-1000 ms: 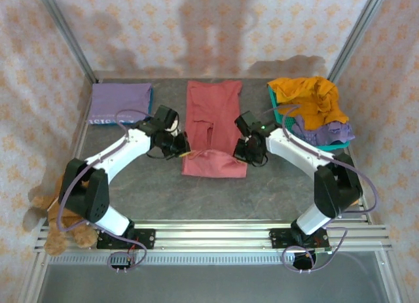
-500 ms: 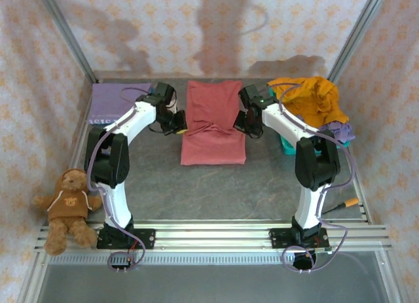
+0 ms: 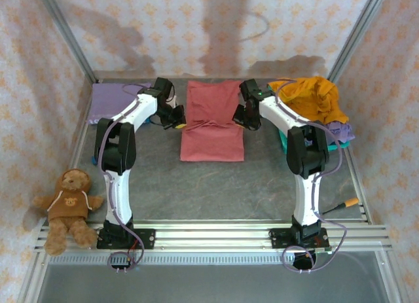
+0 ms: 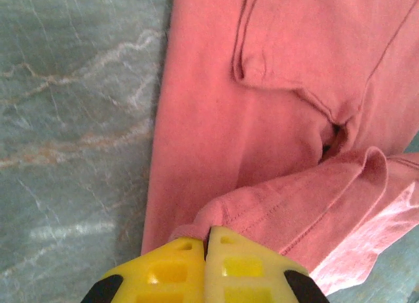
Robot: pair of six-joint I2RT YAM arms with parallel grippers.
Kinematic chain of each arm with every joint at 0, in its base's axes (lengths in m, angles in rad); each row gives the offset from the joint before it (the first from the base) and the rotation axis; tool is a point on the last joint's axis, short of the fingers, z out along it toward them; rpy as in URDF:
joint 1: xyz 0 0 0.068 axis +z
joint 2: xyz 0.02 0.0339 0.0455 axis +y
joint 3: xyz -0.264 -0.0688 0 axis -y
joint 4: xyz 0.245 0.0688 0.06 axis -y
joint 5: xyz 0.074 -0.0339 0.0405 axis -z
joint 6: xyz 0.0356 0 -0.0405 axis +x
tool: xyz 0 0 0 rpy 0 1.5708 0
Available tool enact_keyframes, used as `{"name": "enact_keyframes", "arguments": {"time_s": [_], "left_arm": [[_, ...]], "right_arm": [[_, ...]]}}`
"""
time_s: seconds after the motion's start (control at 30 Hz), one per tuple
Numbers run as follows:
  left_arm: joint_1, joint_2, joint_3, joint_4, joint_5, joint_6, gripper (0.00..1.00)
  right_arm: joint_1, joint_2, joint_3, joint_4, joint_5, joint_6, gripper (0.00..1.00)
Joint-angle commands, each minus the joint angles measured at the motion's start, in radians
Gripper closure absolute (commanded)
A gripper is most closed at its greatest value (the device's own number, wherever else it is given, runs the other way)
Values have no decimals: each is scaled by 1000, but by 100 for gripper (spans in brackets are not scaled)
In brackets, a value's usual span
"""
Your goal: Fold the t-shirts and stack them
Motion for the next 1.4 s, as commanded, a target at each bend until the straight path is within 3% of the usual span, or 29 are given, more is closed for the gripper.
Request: {"name": "enact_keyframes", "arguments": {"time_s": [0.0, 0.07, 0.1, 0.2, 0.3, 0.67, 0.83, 1.37], "left_arm": [[30, 41, 69, -20, 48, 12, 100], [35, 61, 104, -32, 61, 12, 100], [37, 68, 117, -38, 64, 12, 100], [42, 68, 130, -43, 54, 6, 75], [54, 27, 97, 11, 29, -34, 59], [62, -82, -8, 123, 60, -128, 54], [30, -113, -105, 169, 70, -144, 54], [-89, -175, -446, 332, 8, -180, 53]], "right_arm": [[-28, 29, 60, -21, -10, -29, 100], [-37, 46, 92, -39, -20, -46, 99], [-38, 51, 109, -58, -18, -58, 93], [-42, 39, 130, -86, -21, -91, 67], [-43, -1, 132, -95, -9, -108, 56], [-43, -114, 23, -41, -108, -44, 53], [-36, -134, -66, 26, -184, 14, 53], [50, -104, -279, 79, -220, 61, 53]]}}
